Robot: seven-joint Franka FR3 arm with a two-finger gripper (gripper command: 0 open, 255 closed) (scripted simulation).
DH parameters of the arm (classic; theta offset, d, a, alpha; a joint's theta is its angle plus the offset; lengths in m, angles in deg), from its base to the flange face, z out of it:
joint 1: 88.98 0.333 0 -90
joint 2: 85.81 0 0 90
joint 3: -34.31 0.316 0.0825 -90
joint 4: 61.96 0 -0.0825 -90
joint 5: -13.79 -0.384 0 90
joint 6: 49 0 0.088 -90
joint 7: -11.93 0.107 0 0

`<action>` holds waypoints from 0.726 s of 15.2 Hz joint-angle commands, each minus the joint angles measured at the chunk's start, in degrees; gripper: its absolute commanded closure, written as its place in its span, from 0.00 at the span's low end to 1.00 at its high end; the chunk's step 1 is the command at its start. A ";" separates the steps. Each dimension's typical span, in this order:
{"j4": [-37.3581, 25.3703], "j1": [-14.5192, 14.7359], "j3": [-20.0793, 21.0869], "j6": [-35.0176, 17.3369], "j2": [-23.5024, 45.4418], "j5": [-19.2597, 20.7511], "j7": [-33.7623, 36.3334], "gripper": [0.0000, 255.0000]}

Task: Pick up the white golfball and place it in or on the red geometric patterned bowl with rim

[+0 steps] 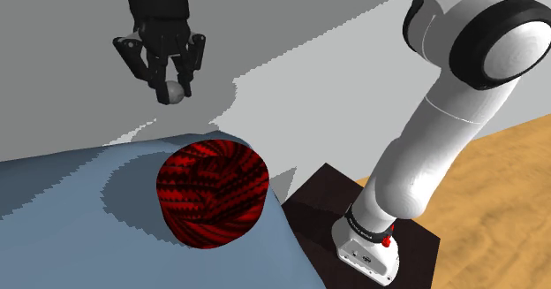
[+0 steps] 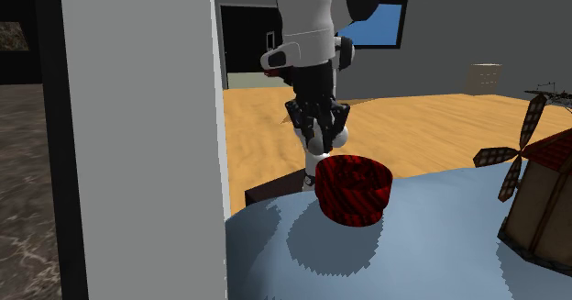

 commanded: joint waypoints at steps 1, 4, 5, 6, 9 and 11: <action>4.61 0.08 0.09 -0.66 -4.63 -2.41 0.19 1.00; 10.11 0.81 0.08 -0.99 -10.71 -5.58 0.65 1.00; 11.74 1.16 0.07 -0.99 -12.64 -6.58 0.88 1.00; 13.28 1.55 0.07 -0.93 -14.53 -7.56 1.14 1.00; 17.82 2.76 0.14 -1.32 -19.40 -10.07 1.80 1.00; 19.79 2.87 0.18 -2.80 -19.89 -10.28 1.42 1.00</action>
